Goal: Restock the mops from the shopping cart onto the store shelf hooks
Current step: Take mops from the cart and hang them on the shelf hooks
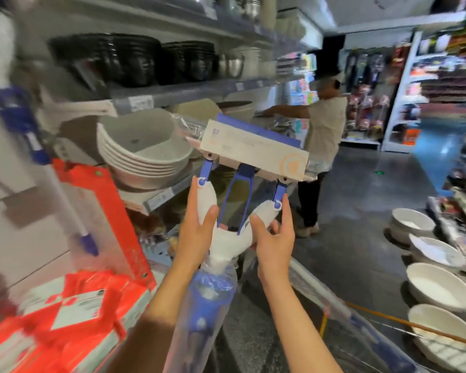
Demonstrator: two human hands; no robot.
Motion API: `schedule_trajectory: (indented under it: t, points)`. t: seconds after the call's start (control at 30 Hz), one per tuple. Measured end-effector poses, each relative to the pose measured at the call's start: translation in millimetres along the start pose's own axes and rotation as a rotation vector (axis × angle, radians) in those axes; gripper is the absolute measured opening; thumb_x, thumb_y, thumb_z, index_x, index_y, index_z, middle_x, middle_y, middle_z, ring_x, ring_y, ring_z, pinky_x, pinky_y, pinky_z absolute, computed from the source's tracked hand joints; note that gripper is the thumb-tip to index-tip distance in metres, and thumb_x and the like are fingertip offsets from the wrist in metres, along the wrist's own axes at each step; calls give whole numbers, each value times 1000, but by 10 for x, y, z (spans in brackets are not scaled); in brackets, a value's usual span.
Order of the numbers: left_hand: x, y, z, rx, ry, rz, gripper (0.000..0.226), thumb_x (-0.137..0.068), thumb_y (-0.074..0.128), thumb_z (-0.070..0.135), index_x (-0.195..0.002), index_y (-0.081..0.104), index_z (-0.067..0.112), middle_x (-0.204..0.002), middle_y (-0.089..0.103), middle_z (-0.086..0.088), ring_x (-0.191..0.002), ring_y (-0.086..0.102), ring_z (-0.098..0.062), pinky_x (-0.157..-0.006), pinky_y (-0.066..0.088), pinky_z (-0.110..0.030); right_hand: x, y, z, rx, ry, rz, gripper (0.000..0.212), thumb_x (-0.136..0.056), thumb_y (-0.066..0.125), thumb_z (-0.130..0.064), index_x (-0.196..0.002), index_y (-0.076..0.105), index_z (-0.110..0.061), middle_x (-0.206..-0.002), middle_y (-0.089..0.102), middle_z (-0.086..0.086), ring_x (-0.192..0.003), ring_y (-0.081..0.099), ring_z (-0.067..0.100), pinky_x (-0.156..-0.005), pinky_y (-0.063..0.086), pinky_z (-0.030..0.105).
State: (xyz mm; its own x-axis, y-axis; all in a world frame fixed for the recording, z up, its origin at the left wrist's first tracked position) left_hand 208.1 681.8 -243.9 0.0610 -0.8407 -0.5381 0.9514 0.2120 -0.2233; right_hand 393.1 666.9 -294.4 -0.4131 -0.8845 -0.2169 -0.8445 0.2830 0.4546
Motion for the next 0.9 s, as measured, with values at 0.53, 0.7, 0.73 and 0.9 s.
schedule_trajectory:
  t: [0.53, 0.7, 0.73, 0.9]
  points:
    - [-267, -2262, 479, -45, 99, 384, 75, -96, 59, 29, -152, 14, 52, -156, 29, 28, -144, 36, -3, -118, 36, -35, 309, 2271, -484, -9, -180, -356, 74, -89, 68, 1, -149, 42, -32, -140, 58, -12, -117, 61, 1, -97, 55, 32]
    - [-296, -2871, 665, -56, 138, 495, 76, -101, 58, 16, -143, 17, 64, -155, 39, 18, -135, 49, -5, -112, 44, -41, 465, 2959, -657, -40, -229, -460, 69, -90, 65, 4, -147, 43, -26, -126, 59, -22, -101, 62, -14, -85, 53, 14]
    - [-306, -2981, 704, -49, 144, 509, 76, -101, 58, 16, -144, 18, 63, -152, 42, 21, -132, 52, -5, -109, 47, -39, 487, 3087, -677, -44, -235, -478, 68, -90, 65, 4, -148, 42, -24, -125, 58, -22, -100, 60, -17, -83, 51, 10]
    - [-329, -3489, 908, -111, 197, 578, 72, -99, 60, 19, -150, 22, 52, -149, 46, 19, -124, 58, -6, -98, 52, -27, 600, 3680, -705, -86, -219, -543, 71, -89, 69, -4, -149, 43, -31, -138, 58, -12, -112, 61, -5, -100, 54, 40]
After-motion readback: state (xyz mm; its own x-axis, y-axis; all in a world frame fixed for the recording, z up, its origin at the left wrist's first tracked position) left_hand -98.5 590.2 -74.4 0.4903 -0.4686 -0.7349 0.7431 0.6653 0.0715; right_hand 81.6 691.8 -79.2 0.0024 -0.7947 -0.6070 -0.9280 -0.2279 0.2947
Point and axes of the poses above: each hand's wrist, its own x-axis away from the middle knuckle, its own y-axis out of the palm, z = x × y, the point moved 10 cm from there along -x, towards the middle knuckle
